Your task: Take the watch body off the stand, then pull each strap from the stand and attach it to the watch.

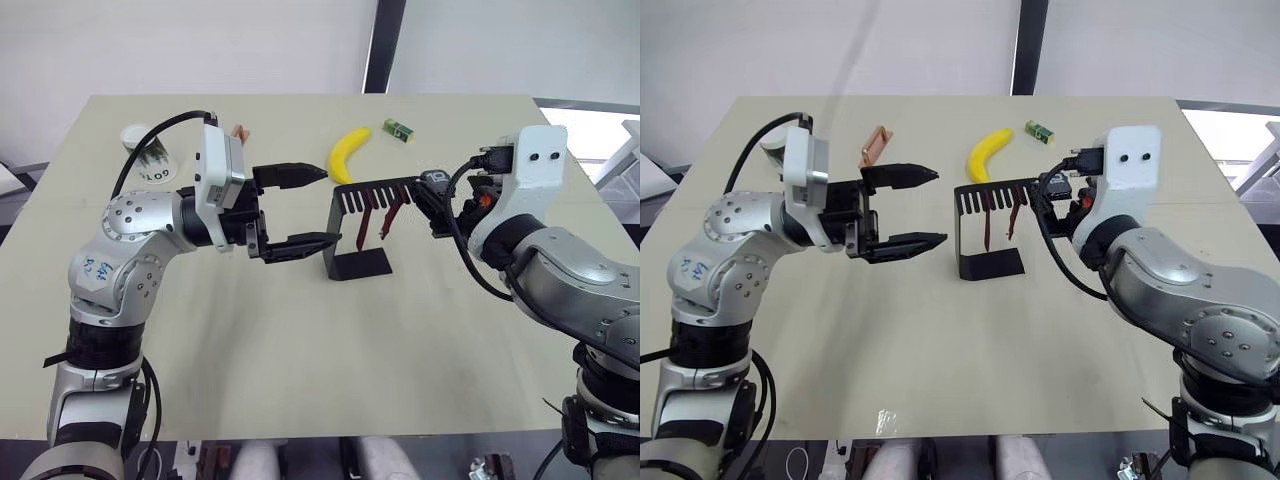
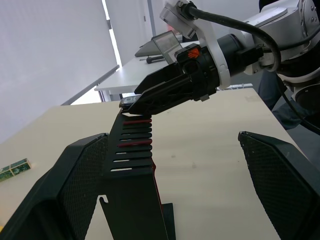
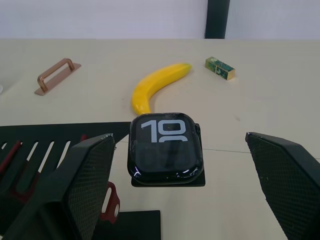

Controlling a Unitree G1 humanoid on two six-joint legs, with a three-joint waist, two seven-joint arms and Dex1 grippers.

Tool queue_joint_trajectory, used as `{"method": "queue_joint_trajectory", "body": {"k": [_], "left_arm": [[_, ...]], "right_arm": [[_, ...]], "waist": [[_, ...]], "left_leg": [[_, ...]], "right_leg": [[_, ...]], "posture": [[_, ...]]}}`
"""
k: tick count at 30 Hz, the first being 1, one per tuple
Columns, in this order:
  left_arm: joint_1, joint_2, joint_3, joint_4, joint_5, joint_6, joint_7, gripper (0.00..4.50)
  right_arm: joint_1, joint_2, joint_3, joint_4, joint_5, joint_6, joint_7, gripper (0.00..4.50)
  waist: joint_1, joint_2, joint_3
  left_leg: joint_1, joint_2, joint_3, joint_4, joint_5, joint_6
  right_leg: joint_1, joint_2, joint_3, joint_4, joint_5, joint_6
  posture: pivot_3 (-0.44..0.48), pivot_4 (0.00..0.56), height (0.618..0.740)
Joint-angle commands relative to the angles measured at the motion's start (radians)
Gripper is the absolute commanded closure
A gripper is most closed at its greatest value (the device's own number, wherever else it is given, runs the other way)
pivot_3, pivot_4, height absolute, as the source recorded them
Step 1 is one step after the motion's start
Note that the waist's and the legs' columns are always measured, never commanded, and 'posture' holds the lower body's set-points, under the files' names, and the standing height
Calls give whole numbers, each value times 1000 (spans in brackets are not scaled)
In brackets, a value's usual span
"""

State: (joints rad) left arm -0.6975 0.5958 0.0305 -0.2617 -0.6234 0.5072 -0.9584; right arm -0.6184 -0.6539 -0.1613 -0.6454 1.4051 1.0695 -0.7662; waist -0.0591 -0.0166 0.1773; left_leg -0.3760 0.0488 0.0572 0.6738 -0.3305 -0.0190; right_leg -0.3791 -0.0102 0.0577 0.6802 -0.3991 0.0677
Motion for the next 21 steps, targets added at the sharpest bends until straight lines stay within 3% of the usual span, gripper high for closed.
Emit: {"method": "queue_joint_trajectory", "body": {"k": [1, 2, 4, 21], "left_arm": [[-17, 5, 18, -36, -15, 3, 9, 45], [-16, 5, 18, -38, -15, 4, 9, 45], [-13, 7, 18, -42, -13, 6, 10, 0], [-3, 16, 32, -53, -20, 18, 21, 0]], "right_arm": [[-23, -5, -6, -16, 23, -36, -36, 0], [-24, -5, -4, -15, 25, -40, -38, 0], [-29, -9, 3, -16, 22, -44, -29, 550], [-26, -34, 30, -8, 34, -64, -16, 550]], "waist": [[0, 0, 0], [0, 0, 0], [0, 0, 0], [0, 0, 0]], "left_leg": [[0, 0, 0, 0, 0, 0], [0, 0, 0, 0, 0, 0], [0, 0, 0, 0, 0, 0], [0, 0, 0, -1, 0, 0]], "right_leg": [[0, 0, 0, 0, 0, 0], [0, 0, 0, 0, 0, 0], [0, 0, 0, 0, 0, 0], [0, 0, 0, -4, 0, 0]], "posture": [[0, 150, 740], [0, 150, 740], [0, 150, 740], [0, 150, 740]]}}
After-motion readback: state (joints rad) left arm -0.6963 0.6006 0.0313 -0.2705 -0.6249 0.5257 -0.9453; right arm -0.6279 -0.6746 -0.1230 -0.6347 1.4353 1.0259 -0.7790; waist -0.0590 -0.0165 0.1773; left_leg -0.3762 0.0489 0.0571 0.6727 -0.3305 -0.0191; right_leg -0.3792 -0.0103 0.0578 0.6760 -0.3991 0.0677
